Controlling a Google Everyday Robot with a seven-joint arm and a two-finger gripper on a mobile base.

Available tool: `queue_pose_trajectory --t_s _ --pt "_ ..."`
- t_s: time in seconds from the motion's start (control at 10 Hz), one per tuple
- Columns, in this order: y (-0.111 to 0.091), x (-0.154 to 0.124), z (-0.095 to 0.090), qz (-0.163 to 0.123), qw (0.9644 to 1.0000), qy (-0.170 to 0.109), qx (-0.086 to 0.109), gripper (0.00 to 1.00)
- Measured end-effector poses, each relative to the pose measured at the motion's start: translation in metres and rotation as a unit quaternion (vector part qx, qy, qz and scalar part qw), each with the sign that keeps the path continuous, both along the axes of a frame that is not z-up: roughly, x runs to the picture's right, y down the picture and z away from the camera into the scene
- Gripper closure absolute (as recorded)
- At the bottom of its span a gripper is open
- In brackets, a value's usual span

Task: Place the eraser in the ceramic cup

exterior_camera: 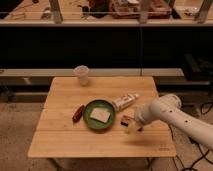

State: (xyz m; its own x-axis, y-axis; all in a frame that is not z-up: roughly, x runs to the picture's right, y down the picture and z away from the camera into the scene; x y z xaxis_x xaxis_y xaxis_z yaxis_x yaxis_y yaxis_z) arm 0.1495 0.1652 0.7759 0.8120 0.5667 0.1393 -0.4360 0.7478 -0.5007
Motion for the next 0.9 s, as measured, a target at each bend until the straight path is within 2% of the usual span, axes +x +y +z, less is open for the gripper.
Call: queue_pose_trajectory --t_s 0.2,0.3,0.7,0.9 --pt "-0.003 -0.002 0.015 -0.008 0.9998 -0.012 0.013 0.2" --pt "0.003 0.001 0.036 -0.014 0.9996 -0.013 0.022 0.2" --pt "0.022 0.012 0.092 -0.02 0.9987 -0.024 0.04 0.2" --pt "0.022 0.017 0.103 -0.015 0.9984 -0.028 0.046 0.2"
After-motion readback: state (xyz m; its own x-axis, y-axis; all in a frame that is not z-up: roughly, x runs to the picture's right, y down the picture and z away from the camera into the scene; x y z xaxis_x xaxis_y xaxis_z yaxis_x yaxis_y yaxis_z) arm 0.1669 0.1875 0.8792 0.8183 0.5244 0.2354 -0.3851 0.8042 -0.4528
